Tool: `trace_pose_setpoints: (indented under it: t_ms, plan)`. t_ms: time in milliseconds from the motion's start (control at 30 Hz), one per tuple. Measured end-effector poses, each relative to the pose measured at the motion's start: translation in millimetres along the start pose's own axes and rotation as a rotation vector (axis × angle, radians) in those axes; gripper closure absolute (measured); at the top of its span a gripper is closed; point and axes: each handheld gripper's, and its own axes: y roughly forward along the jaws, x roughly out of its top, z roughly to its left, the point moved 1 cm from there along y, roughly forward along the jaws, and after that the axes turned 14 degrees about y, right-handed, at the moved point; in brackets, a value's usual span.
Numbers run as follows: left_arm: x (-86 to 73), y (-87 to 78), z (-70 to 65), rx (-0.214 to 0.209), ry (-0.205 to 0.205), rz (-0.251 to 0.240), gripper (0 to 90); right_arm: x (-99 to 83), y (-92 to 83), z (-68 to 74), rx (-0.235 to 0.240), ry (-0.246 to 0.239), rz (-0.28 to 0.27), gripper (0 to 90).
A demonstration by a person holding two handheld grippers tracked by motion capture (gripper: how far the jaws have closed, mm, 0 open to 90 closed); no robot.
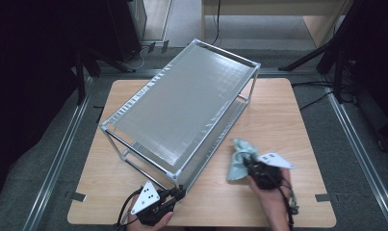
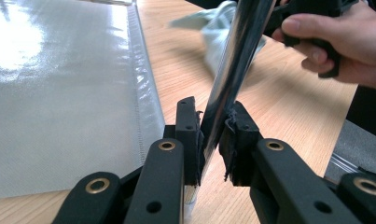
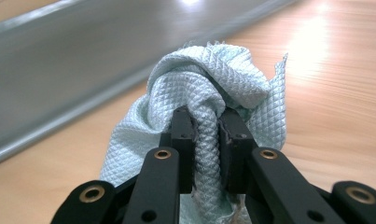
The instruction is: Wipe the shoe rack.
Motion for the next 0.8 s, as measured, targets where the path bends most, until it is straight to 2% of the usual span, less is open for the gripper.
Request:
trace_pose_setpoints:
  t_ms: [67, 133, 200, 300, 400, 467, 633, 700, 800]
  plan:
    - [0.5, 1.1, -0.7, 0.011, 0.008, 0.001, 78.6, 3.5, -3.9, -22.7, -0.078, 0.020, -0.029, 78.1]
    - [1.1, 2.6, -0.9, 0.013, 0.006, 0.002, 78.6, 4.5, -5.8, -40.4, -0.124, 0.031, -0.048, 73.4]
    - [1.8, 4.3, -0.6, 0.011, 0.006, 0.001, 78.6, 5.2, -8.2, -52.9, -0.135, 0.056, -0.052, 57.3]
    - [3.1, 7.6, 0.0, 0.006, 0.007, 0.001, 78.6, 7.2, -16.6, -57.7, -0.116, 0.084, -0.070, 39.8]
    - [5.8, 14.7, 0.7, -0.006, 0.008, -0.002, 78.6, 6.3, -25.6, -51.8, -0.102, 0.078, -0.094, 25.5]
    - [8.2, 19.9, 2.2, -0.011, 0.012, -0.001, 78.6, 2.5, -29.2, -44.3, -0.094, 0.066, -0.088, 17.7]
    - [9.5, 23.3, 8.1, -0.044, -0.006, -0.018, 76.6, -16.5, -32.2, -14.6, -0.056, -0.006, -0.064, 14.1]
    - [9.6, 20.3, 9.7, -0.043, -0.009, -0.032, 69.9, -24.3, -30.7, -0.6, -0.025, -0.031, -0.047, 13.4]
    - [10.3, 9.5, 12.9, -0.031, -0.003, -0.074, 62.8, -31.5, -27.7, 19.2, 0.035, -0.017, -0.031, 10.8]
